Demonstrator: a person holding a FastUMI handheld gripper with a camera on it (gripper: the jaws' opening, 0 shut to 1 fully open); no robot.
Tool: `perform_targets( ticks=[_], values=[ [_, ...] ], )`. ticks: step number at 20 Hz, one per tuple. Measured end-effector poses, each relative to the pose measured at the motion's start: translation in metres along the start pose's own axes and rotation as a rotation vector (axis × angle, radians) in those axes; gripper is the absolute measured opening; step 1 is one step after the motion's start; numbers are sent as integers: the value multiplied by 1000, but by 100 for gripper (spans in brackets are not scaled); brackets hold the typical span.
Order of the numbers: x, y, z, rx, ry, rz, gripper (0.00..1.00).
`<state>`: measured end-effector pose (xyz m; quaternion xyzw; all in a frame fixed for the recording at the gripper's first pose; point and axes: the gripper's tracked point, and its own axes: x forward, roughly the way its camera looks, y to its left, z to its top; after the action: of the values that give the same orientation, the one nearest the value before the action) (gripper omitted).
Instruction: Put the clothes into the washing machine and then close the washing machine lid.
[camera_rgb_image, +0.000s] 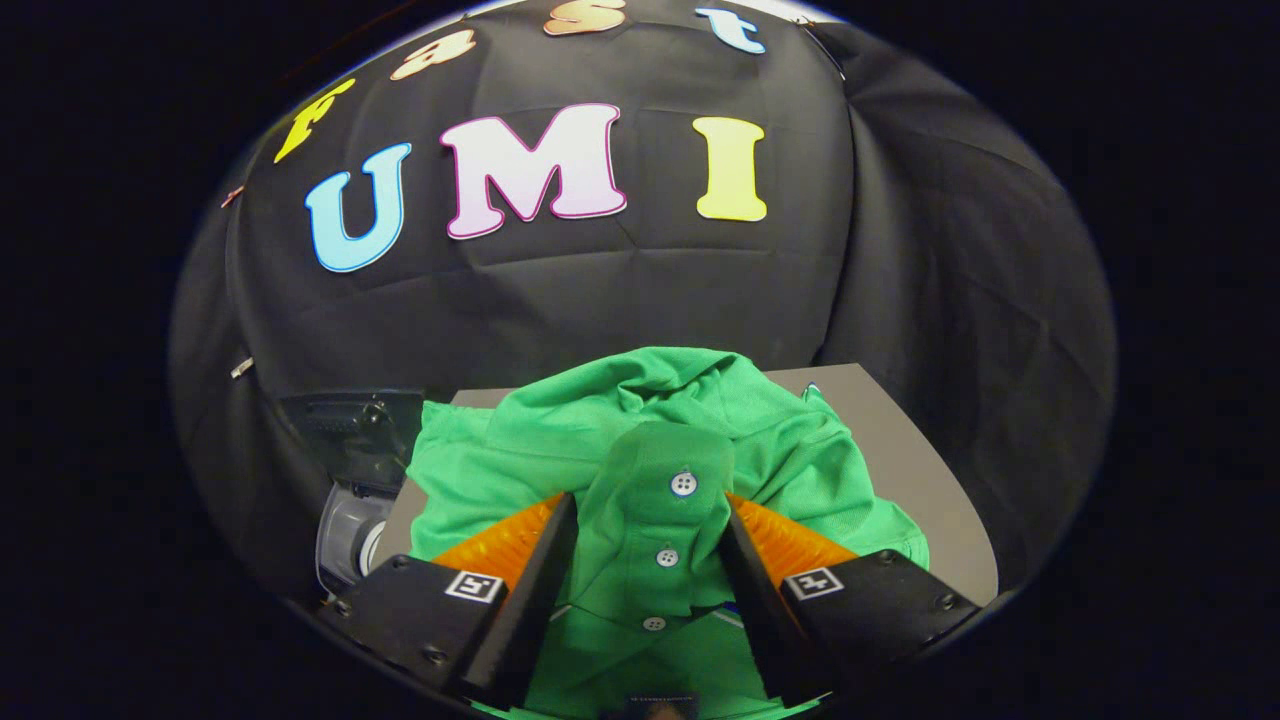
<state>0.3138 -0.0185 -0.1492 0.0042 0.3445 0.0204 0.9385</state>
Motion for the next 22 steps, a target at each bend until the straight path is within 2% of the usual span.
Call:
perform_targets(
  ticks=[2,4,6,12,17,22],
  values=[
    [-4,4,0,27,-4,32,53],
    [-9,6,1,40,35,26,20],
    [-19,8,4,44,66,23,20],
    [-70,20,76,78,-59,21,18],
    [-112,40,126,55,-131,19,18],
    [-140,86,152,19,-179,51,18]
  ],
)
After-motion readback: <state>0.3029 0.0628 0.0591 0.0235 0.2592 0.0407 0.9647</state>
